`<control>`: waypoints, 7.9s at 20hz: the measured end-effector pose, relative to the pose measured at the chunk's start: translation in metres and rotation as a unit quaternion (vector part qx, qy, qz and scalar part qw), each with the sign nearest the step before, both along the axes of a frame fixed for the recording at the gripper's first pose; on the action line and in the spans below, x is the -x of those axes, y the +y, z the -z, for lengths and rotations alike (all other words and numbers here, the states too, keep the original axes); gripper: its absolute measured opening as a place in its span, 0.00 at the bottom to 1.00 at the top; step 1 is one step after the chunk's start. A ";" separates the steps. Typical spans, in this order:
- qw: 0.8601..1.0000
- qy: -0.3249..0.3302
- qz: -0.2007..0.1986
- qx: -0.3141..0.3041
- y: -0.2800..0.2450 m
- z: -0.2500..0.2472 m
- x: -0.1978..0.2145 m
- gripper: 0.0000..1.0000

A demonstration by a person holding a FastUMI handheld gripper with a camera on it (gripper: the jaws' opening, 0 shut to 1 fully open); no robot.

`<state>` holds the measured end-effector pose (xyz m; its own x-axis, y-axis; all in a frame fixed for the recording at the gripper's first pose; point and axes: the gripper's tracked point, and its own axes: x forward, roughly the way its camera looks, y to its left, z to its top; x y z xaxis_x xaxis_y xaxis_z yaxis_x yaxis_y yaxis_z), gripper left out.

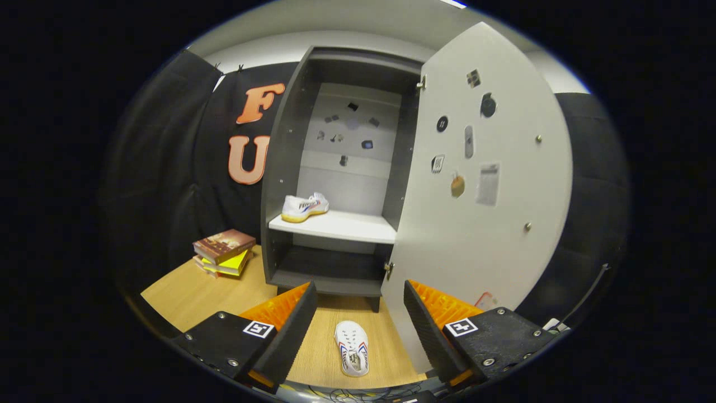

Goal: Open the shoe cabinet door, grab the shoes and put them into the shoe cabinet, then close the shoe cabinet door.

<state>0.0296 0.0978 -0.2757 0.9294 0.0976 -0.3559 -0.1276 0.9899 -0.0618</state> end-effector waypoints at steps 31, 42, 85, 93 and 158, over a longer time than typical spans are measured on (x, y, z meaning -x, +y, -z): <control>0.955 0.293 -0.039 -0.013 0.029 0.305 -0.012 0.00; 0.973 0.223 -0.040 -0.035 0.009 0.180 -0.003 0.00; 0.996 0.054 -0.059 0.039 0.065 0.020 -0.387 0.00; 0.996 0.044 -0.063 0.036 0.071 0.020 -0.377 0.23; 0.993 -0.034 -0.012 -0.116 -0.125 -0.088 0.006 0.88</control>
